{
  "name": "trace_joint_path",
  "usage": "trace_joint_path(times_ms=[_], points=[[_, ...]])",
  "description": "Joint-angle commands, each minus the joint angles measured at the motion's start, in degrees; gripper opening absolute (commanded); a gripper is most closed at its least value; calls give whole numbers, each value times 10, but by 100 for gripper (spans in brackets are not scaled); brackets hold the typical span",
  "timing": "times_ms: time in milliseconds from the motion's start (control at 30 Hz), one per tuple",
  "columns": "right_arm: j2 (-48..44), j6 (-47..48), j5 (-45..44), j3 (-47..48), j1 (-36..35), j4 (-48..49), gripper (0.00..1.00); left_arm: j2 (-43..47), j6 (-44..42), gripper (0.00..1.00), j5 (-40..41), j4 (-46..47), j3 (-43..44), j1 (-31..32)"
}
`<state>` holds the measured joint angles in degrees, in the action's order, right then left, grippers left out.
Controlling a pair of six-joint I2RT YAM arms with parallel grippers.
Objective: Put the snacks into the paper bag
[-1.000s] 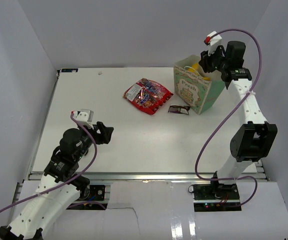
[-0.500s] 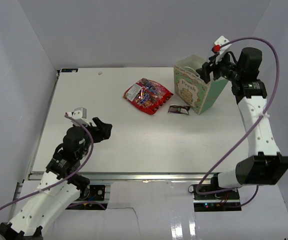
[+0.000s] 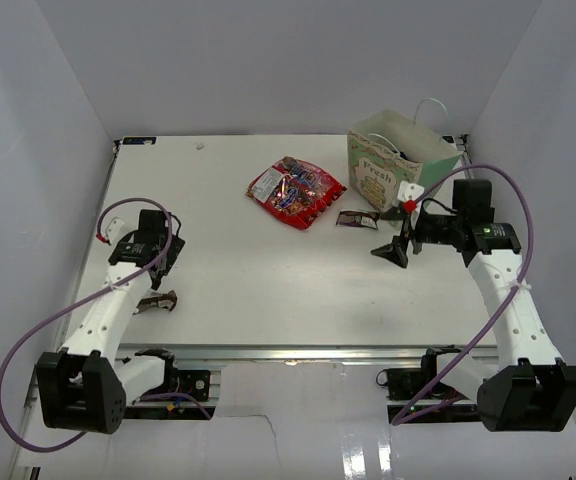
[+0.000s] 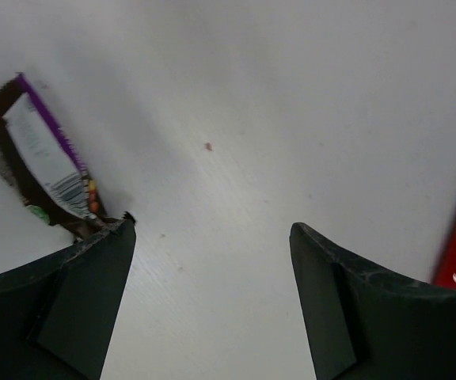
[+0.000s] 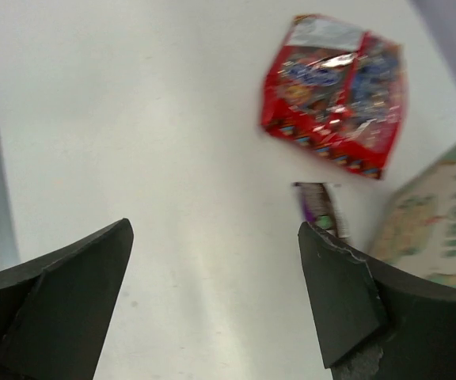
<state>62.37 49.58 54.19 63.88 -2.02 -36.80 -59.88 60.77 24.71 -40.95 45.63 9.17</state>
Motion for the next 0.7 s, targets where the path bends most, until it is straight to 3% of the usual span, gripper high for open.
trace_joint_path(times_ms=[0,400,667], points=[[-15,79,80,-58,-6,-76,90,-45,84,89,16,-122,48,-38],[-2,100,99,-103,-5,-72,90,-85,139,89,62,-187,30,-41],[14,105,93,-111,-4,-71,90,-147,113,86,-7,-106,-18,-115]])
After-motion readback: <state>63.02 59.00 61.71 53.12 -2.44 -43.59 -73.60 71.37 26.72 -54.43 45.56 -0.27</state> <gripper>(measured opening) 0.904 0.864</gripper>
